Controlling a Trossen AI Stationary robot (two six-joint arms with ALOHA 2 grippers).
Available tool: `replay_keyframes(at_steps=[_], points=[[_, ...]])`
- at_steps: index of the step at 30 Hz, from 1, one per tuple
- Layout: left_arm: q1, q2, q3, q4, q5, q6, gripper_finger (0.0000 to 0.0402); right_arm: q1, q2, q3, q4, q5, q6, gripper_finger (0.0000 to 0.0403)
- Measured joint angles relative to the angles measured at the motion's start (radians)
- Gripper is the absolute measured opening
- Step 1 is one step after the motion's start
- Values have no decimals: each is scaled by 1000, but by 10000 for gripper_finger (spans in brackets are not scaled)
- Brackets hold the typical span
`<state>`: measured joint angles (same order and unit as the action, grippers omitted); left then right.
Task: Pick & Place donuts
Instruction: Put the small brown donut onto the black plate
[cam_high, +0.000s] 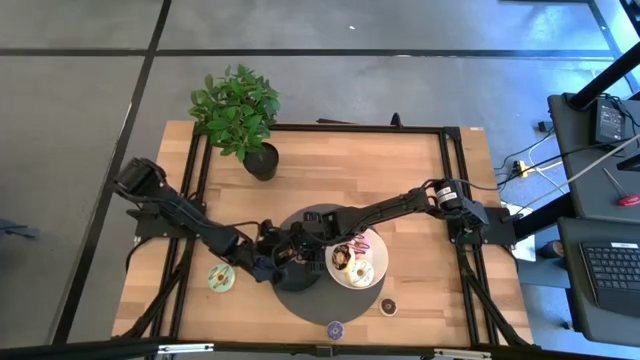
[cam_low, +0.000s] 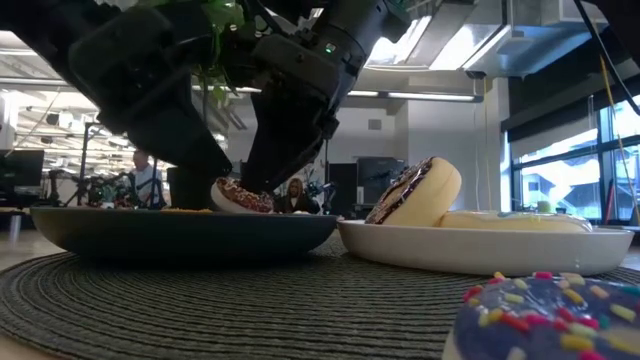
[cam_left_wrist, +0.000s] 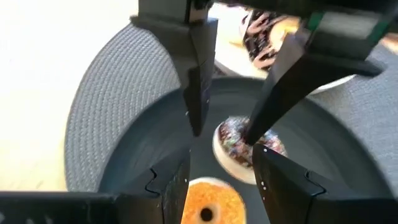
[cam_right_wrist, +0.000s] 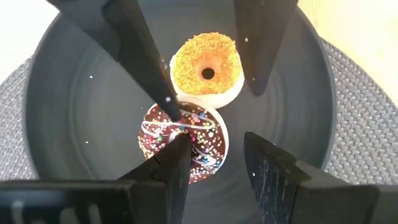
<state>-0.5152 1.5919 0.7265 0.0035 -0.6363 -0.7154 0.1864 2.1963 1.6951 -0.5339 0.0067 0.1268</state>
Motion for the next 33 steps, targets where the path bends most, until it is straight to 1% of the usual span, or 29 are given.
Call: replay_keyframes(at_steps=[26,33], points=[[3,11,0,-7,-1,1,169,0,0,0,1,0,4,150],[3,11,0,-11,0,21,169,0,0,0,-7,0,49,150]])
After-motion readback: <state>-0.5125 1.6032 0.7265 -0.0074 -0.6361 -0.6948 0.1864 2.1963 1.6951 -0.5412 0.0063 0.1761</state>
